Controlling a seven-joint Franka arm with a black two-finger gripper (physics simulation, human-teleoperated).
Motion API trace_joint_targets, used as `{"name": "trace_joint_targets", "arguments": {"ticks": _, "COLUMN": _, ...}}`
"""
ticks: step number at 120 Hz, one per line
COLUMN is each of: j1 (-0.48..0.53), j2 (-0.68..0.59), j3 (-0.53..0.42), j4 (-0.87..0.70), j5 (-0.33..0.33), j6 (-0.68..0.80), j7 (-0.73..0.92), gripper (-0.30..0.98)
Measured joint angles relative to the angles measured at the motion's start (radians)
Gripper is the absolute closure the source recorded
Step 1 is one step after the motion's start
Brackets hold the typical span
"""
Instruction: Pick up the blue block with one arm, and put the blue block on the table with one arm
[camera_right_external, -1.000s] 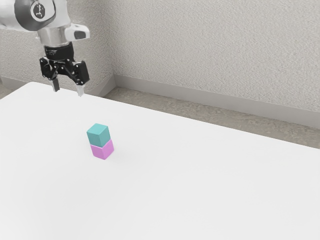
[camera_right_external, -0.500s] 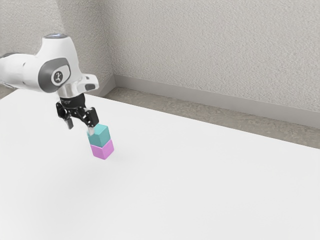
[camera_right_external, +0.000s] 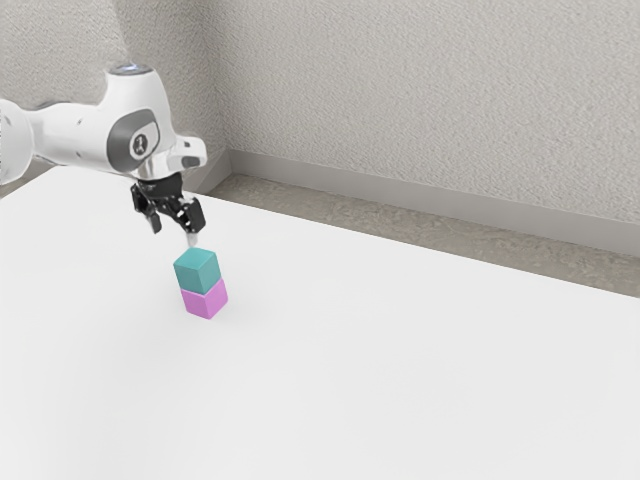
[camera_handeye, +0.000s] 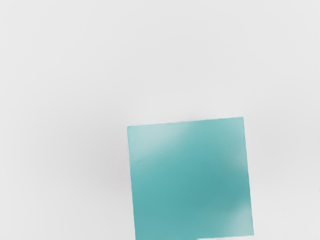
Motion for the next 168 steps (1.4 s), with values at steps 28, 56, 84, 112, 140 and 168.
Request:
{"name": "trace_joint_targets", "arguments": {"ticks": 28, "j1": -0.004, "j2": 0.038, "j3": -0.001, "j4": 0.005, "j5": -0.045, "j6": 0.003, "j7": 0.02, "gripper": 0.0}}
{"name": "trace_joint_targets", "arguments": {"ticks": 56, "j1": -0.005, "j2": 0.054, "j3": 0.0, "j4": 0.005, "j5": -0.071, "j6": 0.004, "j7": 0.031, "gripper": 0.0}}
{"name": "trace_joint_targets", "arguments": {"ticks": 84, "j1": -0.005, "j2": 0.097, "j3": 0.001, "j4": 0.027, "j5": -0.073, "j6": 0.003, "j7": 0.04, "gripper": 0.0}}
{"name": "trace_joint_targets", "arguments": {"ticks": 112, "j1": -0.005, "j2": 0.131, "j3": 0.002, "j4": 0.061, "j5": -0.069, "j6": -0.004, "j7": 0.046, "gripper": 0.0}}
{"name": "trace_joint_targets", "arguments": {"ticks": 140, "j1": -0.006, "j2": 0.164, "j3": 0.002, "j4": 0.084, "j5": -0.065, "j6": -0.007, "j7": 0.052, "gripper": 0.0}}
{"name": "trace_joint_targets", "arguments": {"ticks": 168, "j1": -0.004, "j2": 0.188, "j3": 0.004, "j4": 0.093, "j5": -0.061, "j6": -0.007, "j7": 0.056, "gripper": 0.0}}
